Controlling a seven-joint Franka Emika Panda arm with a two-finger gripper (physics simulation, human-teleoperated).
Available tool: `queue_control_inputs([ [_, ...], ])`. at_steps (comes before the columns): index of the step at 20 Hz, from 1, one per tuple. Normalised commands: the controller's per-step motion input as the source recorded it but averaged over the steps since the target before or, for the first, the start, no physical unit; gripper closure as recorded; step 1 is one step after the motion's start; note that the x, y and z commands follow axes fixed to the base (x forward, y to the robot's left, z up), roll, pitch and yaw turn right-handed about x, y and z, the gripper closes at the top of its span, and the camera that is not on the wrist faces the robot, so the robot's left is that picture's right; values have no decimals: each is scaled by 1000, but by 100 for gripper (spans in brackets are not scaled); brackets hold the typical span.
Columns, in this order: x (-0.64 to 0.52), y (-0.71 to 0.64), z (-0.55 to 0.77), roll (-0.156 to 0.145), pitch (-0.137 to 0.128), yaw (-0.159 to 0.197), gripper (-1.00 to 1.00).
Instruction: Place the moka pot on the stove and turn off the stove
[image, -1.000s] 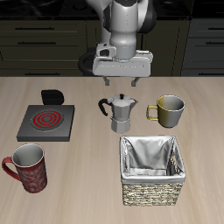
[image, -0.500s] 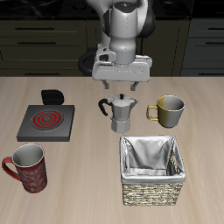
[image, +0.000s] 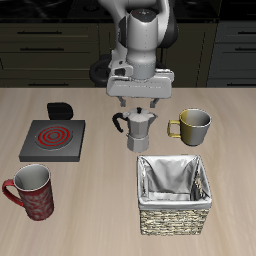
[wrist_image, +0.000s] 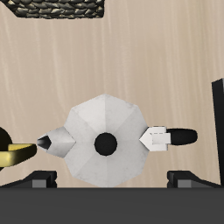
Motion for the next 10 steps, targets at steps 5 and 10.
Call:
queue_control_inputs([
  [5, -31, -23, -90, 0, 9, -2, -100],
  [10, 0, 36, -162, 5, 23, -2, -100],
])
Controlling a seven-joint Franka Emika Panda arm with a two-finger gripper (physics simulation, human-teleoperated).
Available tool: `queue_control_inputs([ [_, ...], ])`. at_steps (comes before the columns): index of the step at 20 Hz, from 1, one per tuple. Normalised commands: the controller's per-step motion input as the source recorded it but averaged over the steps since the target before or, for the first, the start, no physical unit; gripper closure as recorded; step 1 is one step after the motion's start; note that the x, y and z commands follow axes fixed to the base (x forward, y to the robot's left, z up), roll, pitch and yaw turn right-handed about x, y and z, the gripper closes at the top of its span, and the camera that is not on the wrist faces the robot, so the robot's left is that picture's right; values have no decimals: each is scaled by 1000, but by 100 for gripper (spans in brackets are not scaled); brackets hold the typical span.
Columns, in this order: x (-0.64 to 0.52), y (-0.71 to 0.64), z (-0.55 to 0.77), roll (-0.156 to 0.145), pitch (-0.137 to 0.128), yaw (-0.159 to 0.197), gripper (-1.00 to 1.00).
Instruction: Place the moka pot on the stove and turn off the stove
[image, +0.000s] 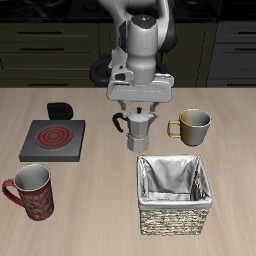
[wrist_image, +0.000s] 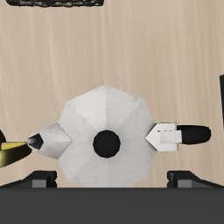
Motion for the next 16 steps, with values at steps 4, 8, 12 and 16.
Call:
queue_control_inputs([
  [4, 2, 31, -110, 5, 11, 9, -100],
  [8, 8, 8, -90, 5, 14, 5, -100],
  [12, 14, -73, -113, -6, 19, -7, -100],
  [16, 0, -70, -120, -7, 3, -3, -100],
])
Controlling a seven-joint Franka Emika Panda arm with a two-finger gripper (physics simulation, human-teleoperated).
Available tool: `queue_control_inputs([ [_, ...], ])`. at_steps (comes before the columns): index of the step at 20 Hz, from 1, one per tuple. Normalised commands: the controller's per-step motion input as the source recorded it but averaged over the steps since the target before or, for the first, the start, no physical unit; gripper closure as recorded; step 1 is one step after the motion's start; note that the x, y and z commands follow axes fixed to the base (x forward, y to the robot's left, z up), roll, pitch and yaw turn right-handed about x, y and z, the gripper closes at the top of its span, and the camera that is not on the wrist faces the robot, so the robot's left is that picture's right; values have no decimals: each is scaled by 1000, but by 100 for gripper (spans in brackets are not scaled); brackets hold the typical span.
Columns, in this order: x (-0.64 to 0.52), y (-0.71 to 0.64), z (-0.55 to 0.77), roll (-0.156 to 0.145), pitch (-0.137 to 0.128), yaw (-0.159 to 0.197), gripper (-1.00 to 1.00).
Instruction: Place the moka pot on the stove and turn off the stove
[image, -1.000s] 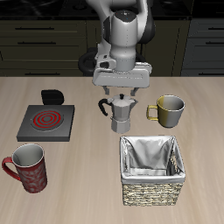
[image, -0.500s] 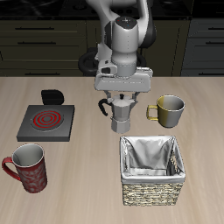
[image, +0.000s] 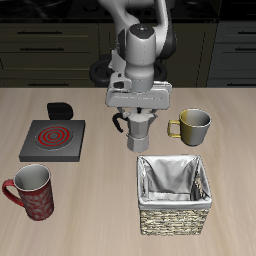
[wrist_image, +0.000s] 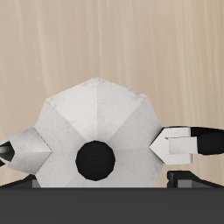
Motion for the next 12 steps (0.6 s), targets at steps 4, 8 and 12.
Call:
queue_control_inputs([
  [4, 34, -58, -68, 8, -10, -7, 100],
  [8, 26, -69, 2, 1, -12, -1, 100],
  [12, 8, -83, 78, -7, -16, -7, 100],
])
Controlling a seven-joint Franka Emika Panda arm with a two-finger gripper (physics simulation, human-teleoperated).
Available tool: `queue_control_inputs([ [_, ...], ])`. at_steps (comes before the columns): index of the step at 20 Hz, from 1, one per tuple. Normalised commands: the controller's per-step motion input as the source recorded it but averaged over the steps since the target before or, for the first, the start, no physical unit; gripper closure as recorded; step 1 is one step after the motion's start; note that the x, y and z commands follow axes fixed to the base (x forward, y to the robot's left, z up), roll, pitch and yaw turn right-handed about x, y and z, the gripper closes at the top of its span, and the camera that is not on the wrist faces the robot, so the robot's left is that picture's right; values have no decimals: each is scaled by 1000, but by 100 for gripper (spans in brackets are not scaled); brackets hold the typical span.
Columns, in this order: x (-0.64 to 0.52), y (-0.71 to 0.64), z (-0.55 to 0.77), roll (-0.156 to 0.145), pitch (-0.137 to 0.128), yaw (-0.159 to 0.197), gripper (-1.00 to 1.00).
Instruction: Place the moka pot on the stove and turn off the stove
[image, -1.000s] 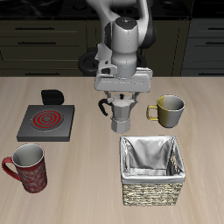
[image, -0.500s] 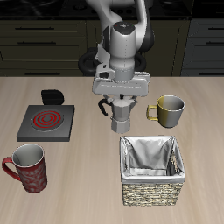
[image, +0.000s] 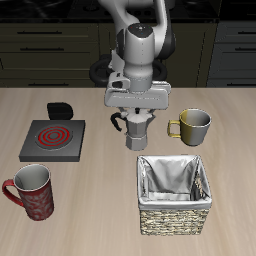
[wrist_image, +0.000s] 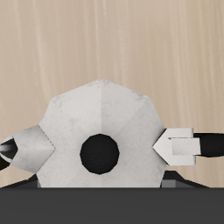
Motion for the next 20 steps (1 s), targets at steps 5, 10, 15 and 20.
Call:
queue_control_inputs([
  [5, 31, 1, 71, 2, -15, 13, 100],
  [10, -46, -21, 228, -6, -48, 17, 100],
  [15, -75, -102, 355, -3, -60, 24, 100],
  [20, -53, -124, 237, -16, -39, 11, 100],
])
